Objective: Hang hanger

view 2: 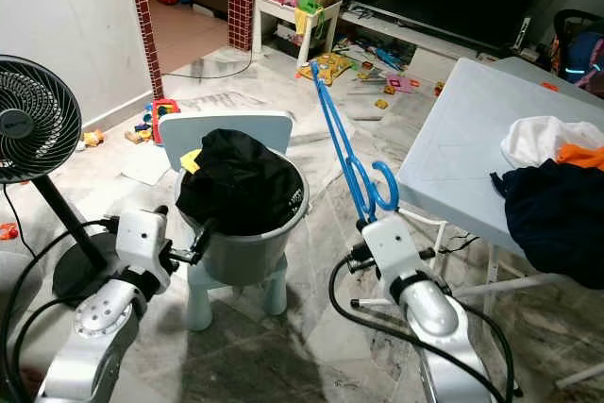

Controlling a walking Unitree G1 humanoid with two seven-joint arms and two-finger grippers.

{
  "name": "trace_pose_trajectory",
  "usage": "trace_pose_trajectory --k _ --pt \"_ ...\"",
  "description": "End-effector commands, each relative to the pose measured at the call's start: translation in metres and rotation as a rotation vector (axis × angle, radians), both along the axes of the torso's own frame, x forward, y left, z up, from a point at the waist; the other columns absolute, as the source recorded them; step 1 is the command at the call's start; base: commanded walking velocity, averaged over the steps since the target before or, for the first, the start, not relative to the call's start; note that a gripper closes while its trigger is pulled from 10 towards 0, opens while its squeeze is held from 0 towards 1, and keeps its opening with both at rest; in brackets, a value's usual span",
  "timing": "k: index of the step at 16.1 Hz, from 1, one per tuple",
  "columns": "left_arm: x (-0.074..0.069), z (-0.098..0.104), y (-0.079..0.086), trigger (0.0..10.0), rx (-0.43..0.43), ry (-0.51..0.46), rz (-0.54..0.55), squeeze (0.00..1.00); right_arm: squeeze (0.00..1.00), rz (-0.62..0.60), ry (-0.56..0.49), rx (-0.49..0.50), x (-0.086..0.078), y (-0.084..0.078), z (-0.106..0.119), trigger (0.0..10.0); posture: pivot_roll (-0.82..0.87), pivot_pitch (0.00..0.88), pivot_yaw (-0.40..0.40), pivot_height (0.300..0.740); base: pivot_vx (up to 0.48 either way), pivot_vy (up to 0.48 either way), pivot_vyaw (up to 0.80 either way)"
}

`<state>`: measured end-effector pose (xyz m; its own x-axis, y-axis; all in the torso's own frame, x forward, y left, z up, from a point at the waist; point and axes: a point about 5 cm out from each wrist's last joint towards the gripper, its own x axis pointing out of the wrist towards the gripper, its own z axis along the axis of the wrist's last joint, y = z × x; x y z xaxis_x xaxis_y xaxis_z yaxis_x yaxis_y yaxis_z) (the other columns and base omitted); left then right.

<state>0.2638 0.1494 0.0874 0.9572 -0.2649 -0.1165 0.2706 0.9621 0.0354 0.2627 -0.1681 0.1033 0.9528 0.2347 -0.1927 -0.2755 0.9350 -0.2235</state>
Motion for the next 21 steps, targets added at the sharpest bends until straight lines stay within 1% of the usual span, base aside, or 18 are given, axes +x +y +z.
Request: trace_pose_trajectory --k 1,8,21 --pt "-0.0002 0.0037 -0.0078 10.0 -0.016 -0.004 -0.037 0.0 0.0 0.005 -0.021 -0.003 0.0023 -0.0016 0.004 10.0 0.09 0.0 -0.166 0.74 0.0 0.0 0.0" --pt "0.0012 0.0055 -0.0135 10.0 -0.03 0.012 -0.049 0.0 0.0 0.015 -0.022 -0.007 0.0014 -0.0013 0.0024 10.0 0.08 0.0 -0.161 0.74 0.282 0.0 0.0" --pt "0.0009 0.0046 -0.0139 10.0 -0.025 0.029 -0.046 0.0 0.0 0.025 -0.018 -0.009 0.0022 0.0008 0.0013 10.0 0.08 0.0 -0.162 0.74 0.3 0.0 0.0"
